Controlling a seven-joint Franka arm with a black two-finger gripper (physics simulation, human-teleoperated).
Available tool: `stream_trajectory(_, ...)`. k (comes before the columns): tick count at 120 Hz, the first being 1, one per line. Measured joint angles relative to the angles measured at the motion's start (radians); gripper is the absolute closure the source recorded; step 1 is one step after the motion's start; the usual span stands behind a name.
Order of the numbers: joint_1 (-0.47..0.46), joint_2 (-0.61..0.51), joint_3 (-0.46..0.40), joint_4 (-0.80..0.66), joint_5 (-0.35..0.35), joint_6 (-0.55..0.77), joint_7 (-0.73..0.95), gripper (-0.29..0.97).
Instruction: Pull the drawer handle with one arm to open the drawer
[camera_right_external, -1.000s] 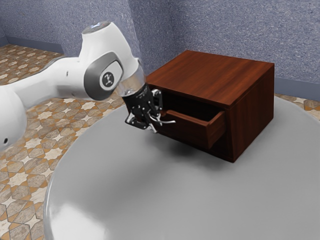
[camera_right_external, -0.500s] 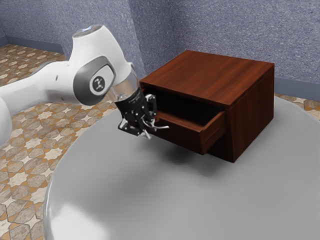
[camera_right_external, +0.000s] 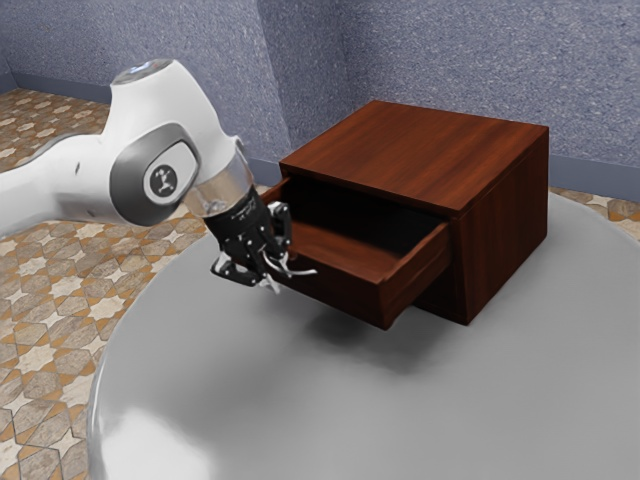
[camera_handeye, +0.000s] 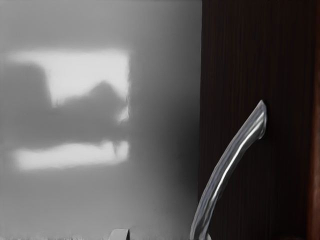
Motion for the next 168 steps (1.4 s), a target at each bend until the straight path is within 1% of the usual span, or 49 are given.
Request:
stream_trajectory(107, 0.010, -0.160, 0.000, -0.175, 0.004, 0.034, -0.021, 0.61)
stream_trajectory(110, 0.010, -0.161, 0.000, -0.175, 0.005, 0.035, -0.021, 0.58)
stream_trajectory(119, 0.009, -0.166, 0.000, -0.175, 0.008, 0.038, -0.020, 0.41)
stream_trajectory(128, 0.021, -0.185, -0.001, -0.172, 0.012, 0.050, -0.017, 0.29)
stream_trajectory(137, 0.027, -0.218, -0.003, -0.171, 0.029, 0.056, -0.016, 0.20)
stream_trajectory(148, 0.024, -0.257, -0.013, -0.158, 0.057, 0.046, -0.015, 0.13)
stream_trajectory(152, 0.022, -0.261, -0.024, -0.117, 0.069, 0.027, -0.016, 0.11)
stream_trajectory(156, 0.020, -0.261, -0.032, -0.033, 0.078, -0.016, -0.016, 0.10)
stream_trajectory(164, 0.020, -0.259, -0.049, 0.143, 0.089, -0.138, -0.022, 0.07)
stream_trajectory(168, 0.020, -0.261, -0.055, 0.192, 0.091, -0.201, -0.026, 0.06)
